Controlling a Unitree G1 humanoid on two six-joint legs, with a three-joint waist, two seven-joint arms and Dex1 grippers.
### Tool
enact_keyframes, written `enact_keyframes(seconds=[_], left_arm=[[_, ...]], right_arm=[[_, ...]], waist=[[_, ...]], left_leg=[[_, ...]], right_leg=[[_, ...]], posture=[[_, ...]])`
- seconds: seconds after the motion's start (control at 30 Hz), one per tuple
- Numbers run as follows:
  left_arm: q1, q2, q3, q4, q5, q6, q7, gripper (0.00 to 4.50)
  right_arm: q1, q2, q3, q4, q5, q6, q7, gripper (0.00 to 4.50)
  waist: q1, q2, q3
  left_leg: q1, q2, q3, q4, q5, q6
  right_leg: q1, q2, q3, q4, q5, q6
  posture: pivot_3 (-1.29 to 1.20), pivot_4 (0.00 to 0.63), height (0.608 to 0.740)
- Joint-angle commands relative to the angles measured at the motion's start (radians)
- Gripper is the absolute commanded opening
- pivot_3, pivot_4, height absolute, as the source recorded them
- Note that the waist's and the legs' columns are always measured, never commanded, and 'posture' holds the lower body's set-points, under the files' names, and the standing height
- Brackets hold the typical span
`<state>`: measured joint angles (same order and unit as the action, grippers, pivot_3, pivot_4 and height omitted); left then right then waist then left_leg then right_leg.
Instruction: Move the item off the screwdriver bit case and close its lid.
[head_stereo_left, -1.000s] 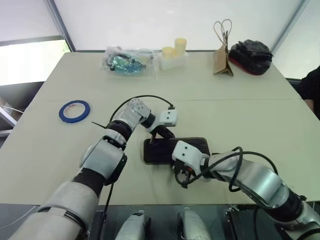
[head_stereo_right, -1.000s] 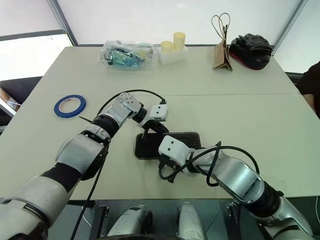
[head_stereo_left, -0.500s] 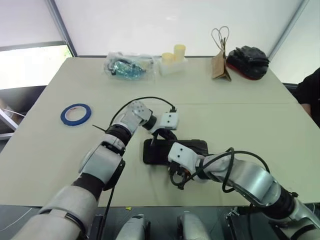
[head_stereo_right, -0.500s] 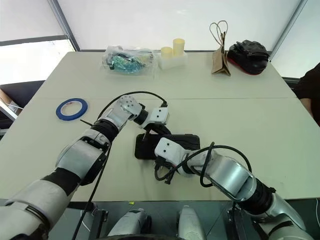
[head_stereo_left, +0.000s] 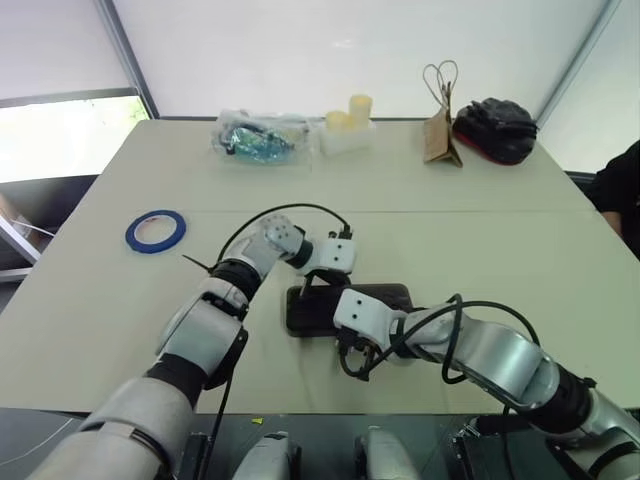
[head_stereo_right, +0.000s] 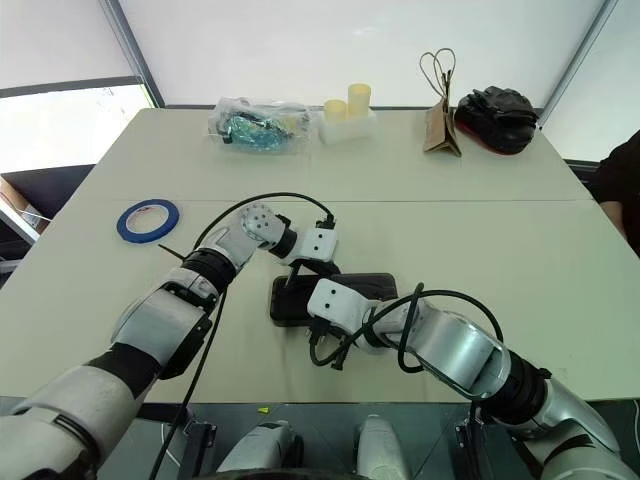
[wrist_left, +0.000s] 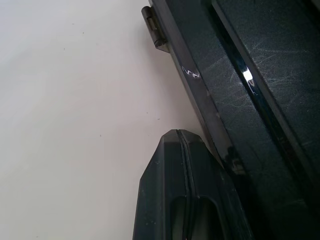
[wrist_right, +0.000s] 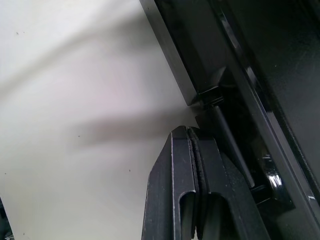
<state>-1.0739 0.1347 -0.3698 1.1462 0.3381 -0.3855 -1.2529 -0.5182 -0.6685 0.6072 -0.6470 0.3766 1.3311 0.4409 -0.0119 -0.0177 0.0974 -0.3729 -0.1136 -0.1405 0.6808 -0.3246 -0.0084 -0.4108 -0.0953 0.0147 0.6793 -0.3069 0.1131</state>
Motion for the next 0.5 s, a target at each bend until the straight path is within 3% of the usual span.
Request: enact_keyframes(seconds=[0.03,0.1,0.27,0.4,0.5], left_arm=[[0.075,-0.078,-0.058,0.064,0.025,-0.029,-0.027,0.0],[0.045,-0.065,-0.017,0.065,-0.008,-0.003,-0.019,0.0],[-0.064,0.038,0.202,0.052,-0.213,0.188,-0.08,0.0],[-0.074,0.161,0.359,-0.043,-0.37,0.368,-0.122,0.0],[0.011,0.263,0.441,-0.22,-0.447,0.494,-0.07,0.0]], right_arm=[[-0.036,-0.001,-0.127,0.022,-0.076,0.013,-0.079,0.03],[-0.014,-0.016,-0.19,-0.056,-0.019,0.054,-0.033,0.03],[0.054,-0.04,-0.652,-0.332,0.259,0.264,0.224,0.03],[0.048,-0.045,-0.972,-0.301,0.368,0.283,0.316,0.03],[0.15,-0.056,-1.028,-0.209,0.292,0.178,0.256,0.03]], waist=[[0.0,0.0,0.0],[0.006,0.001,0.0],[0.02,0.001,0.004],[0.003,-0.002,0.01],[-0.002,-0.002,0.011]], left_leg=[[0.0,0.0,0.0,0.0,0.0,0.0],[0.0,0.0,-0.001,0.0,0.0,0.0],[-0.009,-0.001,-0.002,0.003,-0.001,0.002],[-0.019,-0.001,-0.001,0.004,-0.001,0.001],[-0.019,-0.001,0.0,0.004,-0.001,0.001]], right_leg=[[0.001,0.0,0.0,-0.002,0.0,0.0],[0.003,0.001,0.0,-0.007,0.0,0.0],[-0.002,0.0,0.0,-0.009,0.0,0.0],[-0.016,0.0,0.0,0.0,0.0,0.0],[-0.017,-0.001,0.0,0.003,0.0,0.0]], posture=[[0.0,0.15,0.74],[0.0,0.15,0.74],[0.0,0.15,0.74],[0.0,0.15,0.74],[0.0,0.15,0.74]])
